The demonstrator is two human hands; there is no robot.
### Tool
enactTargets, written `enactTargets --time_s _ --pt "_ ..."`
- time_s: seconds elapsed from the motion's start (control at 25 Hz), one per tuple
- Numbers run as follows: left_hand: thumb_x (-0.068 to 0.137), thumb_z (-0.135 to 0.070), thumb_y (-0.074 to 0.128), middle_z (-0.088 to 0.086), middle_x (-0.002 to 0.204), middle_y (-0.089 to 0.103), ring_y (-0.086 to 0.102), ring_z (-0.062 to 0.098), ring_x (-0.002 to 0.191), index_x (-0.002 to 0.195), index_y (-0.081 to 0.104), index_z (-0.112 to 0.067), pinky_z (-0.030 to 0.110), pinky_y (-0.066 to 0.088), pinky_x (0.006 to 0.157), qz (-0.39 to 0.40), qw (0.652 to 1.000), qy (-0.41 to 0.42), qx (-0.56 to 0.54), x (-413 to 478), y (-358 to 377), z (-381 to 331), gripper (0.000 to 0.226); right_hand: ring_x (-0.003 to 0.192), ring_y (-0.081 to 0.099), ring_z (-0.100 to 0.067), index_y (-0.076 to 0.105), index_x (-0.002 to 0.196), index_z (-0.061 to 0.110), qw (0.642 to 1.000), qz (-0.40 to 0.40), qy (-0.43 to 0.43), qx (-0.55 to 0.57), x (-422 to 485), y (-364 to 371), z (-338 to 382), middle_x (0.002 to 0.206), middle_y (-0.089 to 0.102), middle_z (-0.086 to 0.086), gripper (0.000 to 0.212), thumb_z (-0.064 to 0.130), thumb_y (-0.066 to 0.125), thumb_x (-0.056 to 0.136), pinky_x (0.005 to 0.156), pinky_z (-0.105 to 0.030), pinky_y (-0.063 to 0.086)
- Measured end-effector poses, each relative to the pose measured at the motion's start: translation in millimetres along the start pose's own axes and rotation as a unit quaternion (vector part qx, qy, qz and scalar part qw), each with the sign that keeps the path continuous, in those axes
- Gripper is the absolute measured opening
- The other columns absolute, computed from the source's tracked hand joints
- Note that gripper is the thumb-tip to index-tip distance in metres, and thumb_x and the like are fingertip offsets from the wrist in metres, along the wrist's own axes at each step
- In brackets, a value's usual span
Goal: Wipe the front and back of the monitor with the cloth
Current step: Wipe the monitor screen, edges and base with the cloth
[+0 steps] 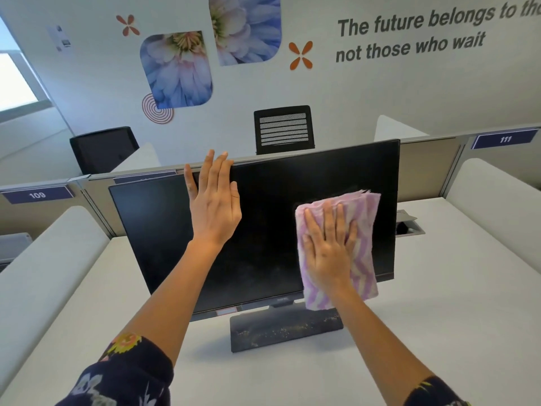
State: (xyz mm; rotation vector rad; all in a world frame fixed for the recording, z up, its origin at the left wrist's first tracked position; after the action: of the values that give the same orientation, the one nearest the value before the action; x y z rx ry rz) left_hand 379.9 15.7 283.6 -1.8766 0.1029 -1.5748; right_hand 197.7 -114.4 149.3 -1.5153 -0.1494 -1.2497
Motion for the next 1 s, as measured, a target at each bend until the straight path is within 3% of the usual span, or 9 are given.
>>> enactTargets --time_s 0.24,0.52,0.64,0.84,0.92,1.0 --pt "0.101 -0.029 0.028 0.003 0.153 0.037 0.018 0.021 0.149 0.142 0.042 -0.012 0.055 0.0 0.12 0.005 1.0 0.0 -0.01 0.3 0.2 2.1 0.047 0.152 0.002 -0.03 0.017 0.156 0.023 0.991 -0.065 0.112 0.031 90.1 -33.0 28.4 0.164 0.01 -0.009 0.055 0.043 0.026 0.106 0.12 -0.056 0.009" --pt "0.1 -0.025 0.032 0.004 0.155 0.035 0.015 0.019 0.149 0.144 0.04 -0.01 0.053 -0.002 0.12 0.012 1.0 0.011 -0.022 -1.6 -2.4 5.0 0.047 0.152 0.008 -0.03 0.015 0.156 0.031 0.999 -0.042 -0.026 0.006 33.8 -0.3 83.1 0.164 0.013 -0.007 0.057 0.046 0.032 0.104 0.118 -0.058 0.016" --pt "0.101 -0.028 0.029 0.004 0.156 0.033 0.014 0.02 0.15 0.146 0.037 -0.011 0.053 -0.002 0.12 0.023 0.999 0.017 -0.019 -1.2 -2.2 5.1 0.05 0.152 0.004 -0.03 0.008 0.157 0.03 0.998 -0.025 0.053 -0.013 14.0 2.0 60.4 0.165 0.007 -0.007 0.059 0.05 0.025 0.104 0.12 -0.056 0.013" --pt "0.102 -0.028 0.03 0.004 0.158 0.029 0.011 0.019 0.15 0.148 0.035 -0.012 0.055 -0.001 0.12 0.033 0.999 0.015 -0.02 -1.8 -1.3 7.0 0.05 0.152 0.003 -0.031 0.017 0.157 0.02 0.982 -0.056 0.18 -0.008 65.4 -22.9 38.3 0.164 0.01 -0.009 0.057 0.045 0.022 0.105 0.119 -0.056 0.016" --pt "0.102 -0.028 0.029 0.004 0.158 0.029 0.01 0.019 0.15 0.148 0.035 -0.012 0.055 -0.002 0.12 0.035 0.999 0.017 -0.022 -0.9 -1.0 6.5 0.05 0.152 0.002 -0.031 0.015 0.156 0.021 0.979 -0.068 0.189 0.012 90.7 -30.4 59.3 0.164 0.009 -0.01 0.056 0.044 0.021 0.106 0.119 -0.056 0.014" --pt "0.101 -0.026 0.029 0.004 0.157 0.03 0.011 0.019 0.15 0.148 0.035 -0.01 0.053 -0.004 0.12 0.033 0.999 0.021 -0.029 -2.3 -1.5 7.2 0.049 0.152 0.001 -0.031 0.014 0.156 0.022 0.987 -0.07 0.147 0.012 95.1 -28.4 87.0 0.164 0.008 -0.011 0.056 0.044 0.022 0.105 0.12 -0.056 0.01"
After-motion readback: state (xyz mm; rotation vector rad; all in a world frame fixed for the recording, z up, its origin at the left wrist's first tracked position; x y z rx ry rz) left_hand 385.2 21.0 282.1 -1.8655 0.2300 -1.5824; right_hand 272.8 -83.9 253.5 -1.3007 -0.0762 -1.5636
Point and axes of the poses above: each hand's wrist, its own x-axis towards the middle knuckle, its own y-axis out of the palm, z = x × y, the point moved 3 cm from there along x, towards the middle knuckle
